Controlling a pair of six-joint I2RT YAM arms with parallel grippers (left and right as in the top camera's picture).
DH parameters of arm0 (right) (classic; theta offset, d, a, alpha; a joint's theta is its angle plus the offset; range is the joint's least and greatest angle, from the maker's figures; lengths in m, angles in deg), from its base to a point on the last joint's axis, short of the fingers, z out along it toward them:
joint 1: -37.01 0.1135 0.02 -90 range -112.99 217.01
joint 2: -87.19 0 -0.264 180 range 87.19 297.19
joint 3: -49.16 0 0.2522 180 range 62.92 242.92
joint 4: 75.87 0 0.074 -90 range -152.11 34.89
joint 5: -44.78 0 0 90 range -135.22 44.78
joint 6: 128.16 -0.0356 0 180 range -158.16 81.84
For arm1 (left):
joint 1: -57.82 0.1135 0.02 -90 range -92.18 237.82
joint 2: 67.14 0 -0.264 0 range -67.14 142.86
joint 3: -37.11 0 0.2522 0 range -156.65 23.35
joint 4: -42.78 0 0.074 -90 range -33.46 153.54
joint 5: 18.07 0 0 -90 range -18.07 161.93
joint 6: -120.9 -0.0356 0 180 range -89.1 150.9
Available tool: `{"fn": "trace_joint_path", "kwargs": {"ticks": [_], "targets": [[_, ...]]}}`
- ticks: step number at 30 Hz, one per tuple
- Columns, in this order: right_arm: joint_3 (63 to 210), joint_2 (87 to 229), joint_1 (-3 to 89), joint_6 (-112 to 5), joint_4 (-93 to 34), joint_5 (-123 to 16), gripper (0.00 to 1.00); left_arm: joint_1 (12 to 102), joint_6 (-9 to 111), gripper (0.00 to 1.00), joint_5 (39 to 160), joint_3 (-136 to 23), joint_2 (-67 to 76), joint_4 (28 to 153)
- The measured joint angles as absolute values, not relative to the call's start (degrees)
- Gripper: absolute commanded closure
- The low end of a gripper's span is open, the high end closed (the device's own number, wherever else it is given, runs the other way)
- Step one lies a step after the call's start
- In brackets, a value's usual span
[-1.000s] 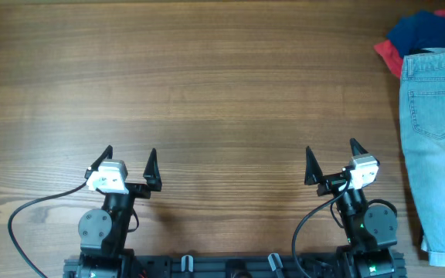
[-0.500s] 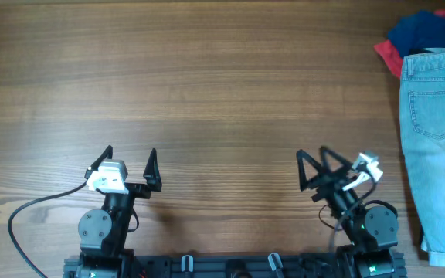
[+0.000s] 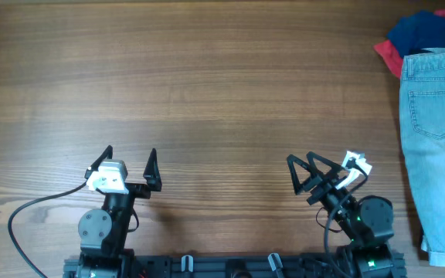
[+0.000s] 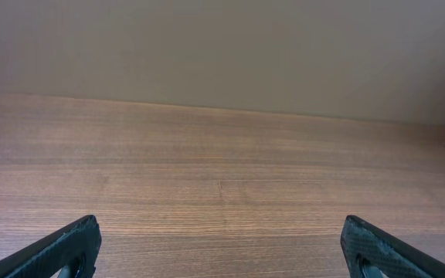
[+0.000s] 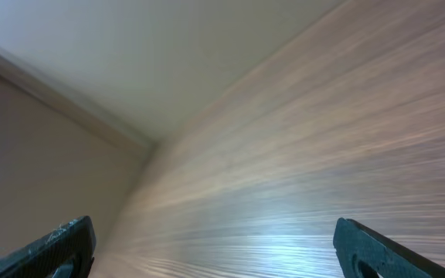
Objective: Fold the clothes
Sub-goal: 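Reach the right gripper to the light-blue denim shorts on the pile, then grasp the denim shorts' waistband with the right gripper and lift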
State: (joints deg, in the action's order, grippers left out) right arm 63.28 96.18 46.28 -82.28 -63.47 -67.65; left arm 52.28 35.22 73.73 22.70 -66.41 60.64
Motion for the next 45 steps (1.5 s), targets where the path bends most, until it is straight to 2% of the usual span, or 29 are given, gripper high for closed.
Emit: {"fn": "trace_joint_path", "kwargs": {"ticks": [9,13,15,19,21,24,29,34,40,45], "targets": [[66.1,101.3,46.26,-71.59,-67.69,-70.78,0.01,52.28,35.22,0.0,73.71,22.7,-66.41,60.64],[82.27,104.16,46.26,-63.24,-65.59,-72.46,0.0,52.28,35.24,0.0,73.71,22.7,-66.41,60.64],[90.45,107.0,46.26,-58.06,-55.58,-69.18,0.0,52.3,35.24,0.0,73.71,22.7,-66.41,60.64],[104.94,120.99,46.22,-50.34,-40.54,-50.72,0.0,52.28,35.22,0.0,73.73,22.7,-66.39,60.64],[110.84,130.89,45.78,-46.78,-38.73,-39.39,0.0,52.28,35.24,0.0,73.73,22.7,-66.39,60.66],[116.96,142.87,43.14,-43.02,-37.62,-31.35,0.0,52.28,35.24,0.0,73.71,22.7,-66.36,60.66],[125.59,163.09,35.71,-36.18,-36.87,-25.62,0.0,52.28,35.22,0.0,73.73,22.7,-66.34,60.64],[129.77,174.91,30.96,-30.39,-39.23,-24.16,0.0,52.28,35.22,0.0,73.73,22.7,-66.34,60.64],[147.41,197.49,24.52,-27.09,-27.41,-16.12,0.0,52.28,35.22,0.0,73.73,22.7,-66.34,60.66],[150.58,202.25,24.21,-23.18,-34.64,-12.71,0.0,52.28,35.22,0.0,73.71,22.7,-66.34,60.64]]}}
